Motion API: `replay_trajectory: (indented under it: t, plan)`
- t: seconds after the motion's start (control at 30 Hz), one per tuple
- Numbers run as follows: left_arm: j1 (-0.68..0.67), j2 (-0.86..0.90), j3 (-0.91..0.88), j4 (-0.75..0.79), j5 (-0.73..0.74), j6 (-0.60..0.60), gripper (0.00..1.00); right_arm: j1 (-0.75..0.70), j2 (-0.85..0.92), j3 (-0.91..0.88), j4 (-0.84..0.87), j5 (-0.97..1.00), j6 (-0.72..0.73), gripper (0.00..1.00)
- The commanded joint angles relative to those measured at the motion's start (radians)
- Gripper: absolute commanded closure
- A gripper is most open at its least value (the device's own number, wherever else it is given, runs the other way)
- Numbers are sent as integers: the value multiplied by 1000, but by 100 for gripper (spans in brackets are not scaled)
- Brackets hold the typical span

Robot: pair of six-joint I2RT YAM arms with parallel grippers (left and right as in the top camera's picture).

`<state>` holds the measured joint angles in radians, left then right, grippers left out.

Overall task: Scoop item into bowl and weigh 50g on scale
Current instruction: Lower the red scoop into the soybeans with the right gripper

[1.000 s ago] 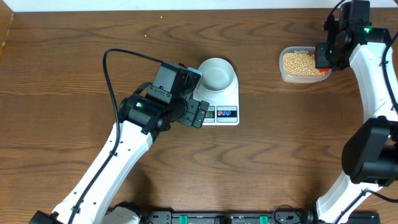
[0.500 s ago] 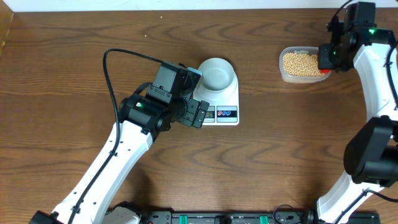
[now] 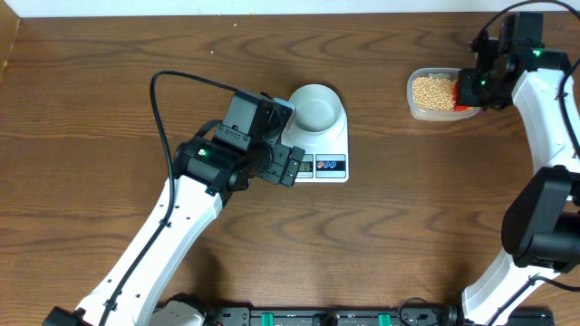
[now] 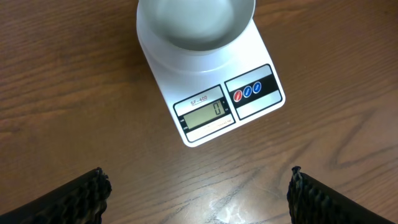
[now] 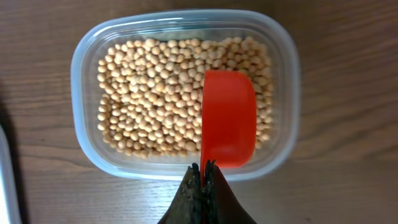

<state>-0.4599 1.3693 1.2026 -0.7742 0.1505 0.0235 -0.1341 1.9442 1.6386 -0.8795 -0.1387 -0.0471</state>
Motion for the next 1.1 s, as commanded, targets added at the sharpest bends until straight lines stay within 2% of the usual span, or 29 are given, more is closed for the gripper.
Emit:
replay_trajectory:
  t: [0.0,0.77,1.07]
  plan:
    - [5,3,-8,0,-9,1,6,-17,6,-40,20,-98,24,99]
    - [5,3,-8,0,-9,1,7,-43,64,-84,72,-288,125,99]
    - [5,3,-8,0,-9,1,7,-43,71,-84,77,-290,140,99]
